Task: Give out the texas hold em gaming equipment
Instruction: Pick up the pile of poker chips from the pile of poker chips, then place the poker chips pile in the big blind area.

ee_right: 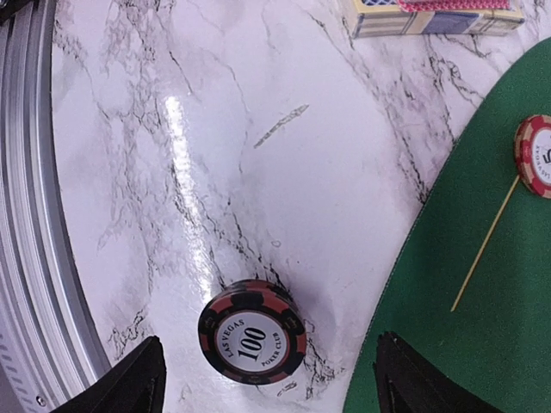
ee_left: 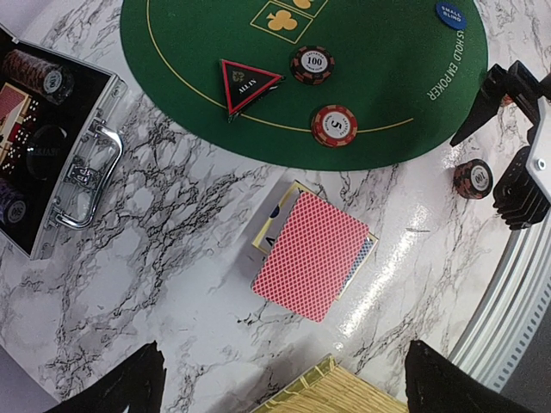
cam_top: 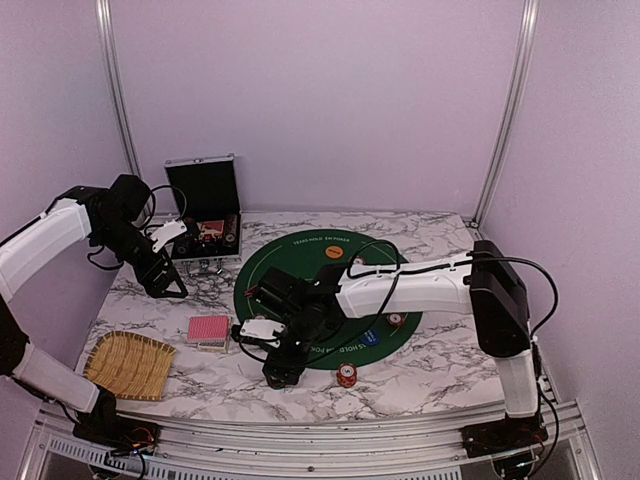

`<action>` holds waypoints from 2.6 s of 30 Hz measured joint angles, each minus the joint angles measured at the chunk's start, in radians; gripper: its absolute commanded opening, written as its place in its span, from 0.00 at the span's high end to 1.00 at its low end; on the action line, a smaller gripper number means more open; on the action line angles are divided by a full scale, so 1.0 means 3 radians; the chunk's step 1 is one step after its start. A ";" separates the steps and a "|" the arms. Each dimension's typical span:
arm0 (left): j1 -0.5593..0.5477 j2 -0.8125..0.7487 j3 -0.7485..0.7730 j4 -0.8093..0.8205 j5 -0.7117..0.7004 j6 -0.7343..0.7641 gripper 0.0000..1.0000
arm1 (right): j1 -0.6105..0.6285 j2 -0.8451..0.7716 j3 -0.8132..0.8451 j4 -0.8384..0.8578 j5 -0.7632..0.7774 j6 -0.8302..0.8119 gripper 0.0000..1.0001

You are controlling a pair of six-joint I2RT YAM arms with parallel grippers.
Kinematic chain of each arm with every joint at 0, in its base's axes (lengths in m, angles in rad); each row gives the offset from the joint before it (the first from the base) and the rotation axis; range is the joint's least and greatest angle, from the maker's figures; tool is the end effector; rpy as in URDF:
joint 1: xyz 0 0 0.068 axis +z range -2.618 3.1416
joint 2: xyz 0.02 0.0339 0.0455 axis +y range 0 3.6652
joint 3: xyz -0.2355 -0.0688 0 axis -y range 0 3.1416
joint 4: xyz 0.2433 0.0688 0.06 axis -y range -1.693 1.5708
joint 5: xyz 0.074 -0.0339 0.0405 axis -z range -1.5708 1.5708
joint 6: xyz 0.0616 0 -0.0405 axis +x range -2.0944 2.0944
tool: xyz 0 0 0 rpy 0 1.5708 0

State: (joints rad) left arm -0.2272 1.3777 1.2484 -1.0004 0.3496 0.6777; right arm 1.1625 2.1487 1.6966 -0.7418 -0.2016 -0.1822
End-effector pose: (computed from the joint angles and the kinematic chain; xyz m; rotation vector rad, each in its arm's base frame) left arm 0.2682 -0.0837 0.2535 1.2383 2.3102 -0.3197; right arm 0.1646 0.4116 0.1335 -1.8240 2.2026 0.5118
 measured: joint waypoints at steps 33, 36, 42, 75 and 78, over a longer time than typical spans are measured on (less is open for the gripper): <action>0.0000 -0.0064 -0.0001 -0.0001 -0.0037 0.0011 0.01 | 0.0032 0.0113 0.0004 0.0001 -0.0134 -0.0093 0.63; 0.0000 -0.0064 -0.0001 -0.0001 -0.0038 0.0011 0.01 | 0.0033 0.0113 0.0004 0.0003 -0.0131 -0.0095 0.67; 0.0000 -0.0064 -0.0001 -0.0001 -0.0038 0.0011 0.01 | 0.0036 0.0113 0.0004 0.0004 -0.0121 -0.0094 0.77; 0.0000 -0.0057 0.0000 -0.0001 -0.0036 0.0009 0.01 | -0.0785 -0.0367 -0.0093 0.0201 0.0228 0.0165 1.00; 0.0000 -0.0057 0.0000 -0.0001 -0.0036 0.0009 0.01 | -0.0882 -0.0367 -0.0090 0.0200 0.0347 0.0193 1.00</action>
State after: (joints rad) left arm -0.2272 1.3605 1.2484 -1.0008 0.3389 0.6804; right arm 0.8978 2.0384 1.6695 -0.6819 -0.0975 -0.1242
